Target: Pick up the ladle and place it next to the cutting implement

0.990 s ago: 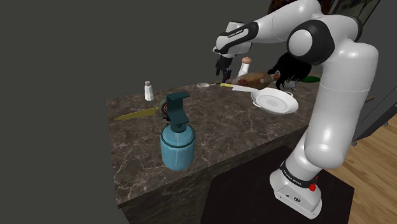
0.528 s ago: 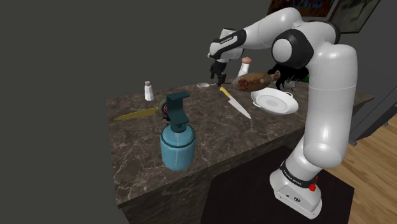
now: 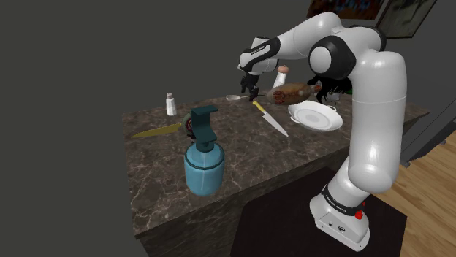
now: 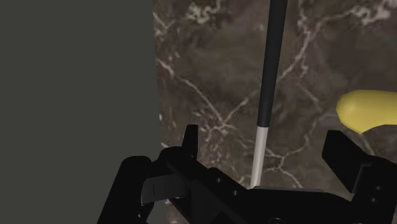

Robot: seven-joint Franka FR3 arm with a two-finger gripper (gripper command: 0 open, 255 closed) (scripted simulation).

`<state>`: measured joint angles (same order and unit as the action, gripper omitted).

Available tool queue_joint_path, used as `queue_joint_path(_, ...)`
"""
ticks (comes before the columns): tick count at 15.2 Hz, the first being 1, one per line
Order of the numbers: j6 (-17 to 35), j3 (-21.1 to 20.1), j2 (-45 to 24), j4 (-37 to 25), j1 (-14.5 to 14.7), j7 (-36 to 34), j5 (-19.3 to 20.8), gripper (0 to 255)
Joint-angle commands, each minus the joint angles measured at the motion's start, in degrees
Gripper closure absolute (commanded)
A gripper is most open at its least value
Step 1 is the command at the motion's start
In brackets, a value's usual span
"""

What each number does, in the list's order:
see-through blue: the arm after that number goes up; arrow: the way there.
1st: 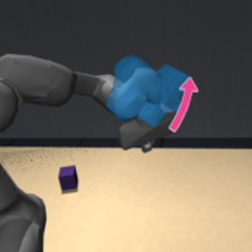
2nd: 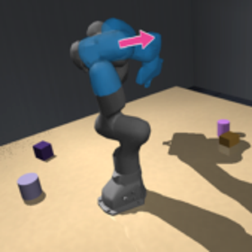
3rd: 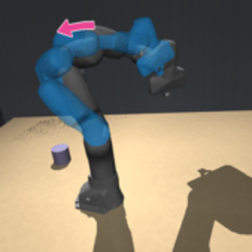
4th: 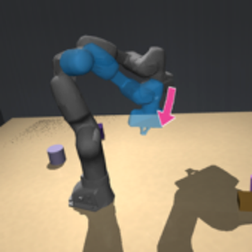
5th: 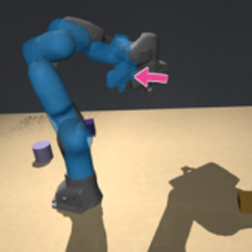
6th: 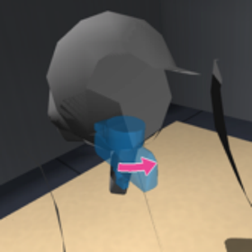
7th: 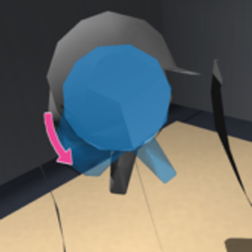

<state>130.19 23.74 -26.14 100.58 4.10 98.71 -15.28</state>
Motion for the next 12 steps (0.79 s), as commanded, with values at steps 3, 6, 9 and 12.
queue_joint_path(3,0.01,0.00,-0.01,0.00,0.00,0.00,0.00,255)
queue_joint_path(6,0.01,0.00,-0.01,0.00,0.00,0.00,0.00,255)
queue_joint_path(9,0.01,0.00,-0.01,0.00,0.00,0.00,0.00,255)
queue_joint_path(12,0.02,-0.01,-0.02,0.00,0.00,0.01,-0.01,255)
